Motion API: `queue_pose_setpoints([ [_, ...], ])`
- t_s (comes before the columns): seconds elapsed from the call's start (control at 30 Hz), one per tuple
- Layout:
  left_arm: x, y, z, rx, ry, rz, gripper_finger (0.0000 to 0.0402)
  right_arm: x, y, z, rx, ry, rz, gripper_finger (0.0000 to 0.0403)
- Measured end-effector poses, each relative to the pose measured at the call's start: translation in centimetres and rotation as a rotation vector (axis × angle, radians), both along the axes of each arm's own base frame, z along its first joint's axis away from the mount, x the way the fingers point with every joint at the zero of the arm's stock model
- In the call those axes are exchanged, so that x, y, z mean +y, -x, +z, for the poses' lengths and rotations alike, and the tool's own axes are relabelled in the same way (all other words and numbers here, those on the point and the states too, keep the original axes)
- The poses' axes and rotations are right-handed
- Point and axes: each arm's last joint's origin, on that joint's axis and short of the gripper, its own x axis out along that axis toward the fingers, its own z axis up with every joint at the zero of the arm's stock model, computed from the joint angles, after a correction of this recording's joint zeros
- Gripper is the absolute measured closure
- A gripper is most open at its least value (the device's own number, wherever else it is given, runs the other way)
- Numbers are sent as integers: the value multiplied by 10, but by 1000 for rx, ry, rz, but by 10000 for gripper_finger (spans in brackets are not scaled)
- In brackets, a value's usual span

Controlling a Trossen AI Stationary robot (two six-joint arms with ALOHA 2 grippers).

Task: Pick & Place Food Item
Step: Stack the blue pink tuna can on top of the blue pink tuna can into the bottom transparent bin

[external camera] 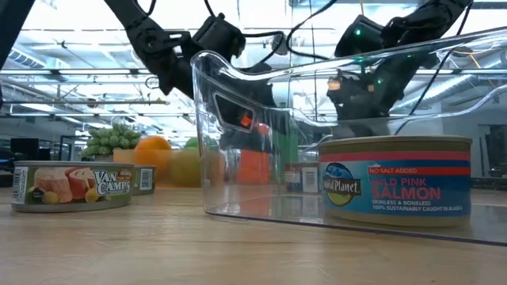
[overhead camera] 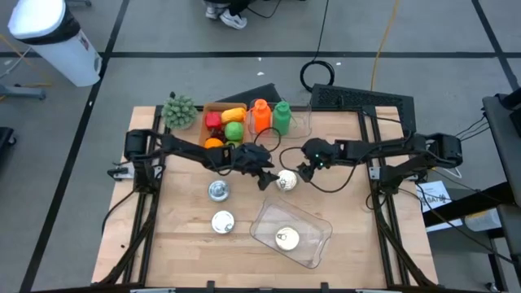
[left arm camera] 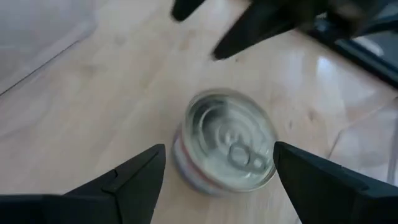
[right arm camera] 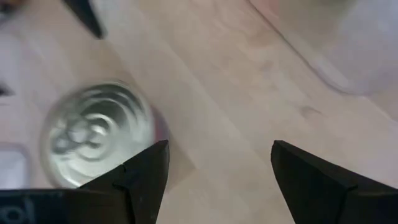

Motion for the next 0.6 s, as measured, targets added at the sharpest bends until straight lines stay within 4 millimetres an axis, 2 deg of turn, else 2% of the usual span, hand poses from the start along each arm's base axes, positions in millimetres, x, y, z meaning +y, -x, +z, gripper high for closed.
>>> queue_pose_setpoints([
  [0.13,-2,2,5,13,-30,15,92,10,-6,-4,-9,-2,40,138],
  [0.27,-4,4,1,47,-37,26,92,16,-12,-11,-3,-4,64,138],
  [0.6,-4,5,1,67,-47,44,92,12,-11,-19,55,6,22,138],
])
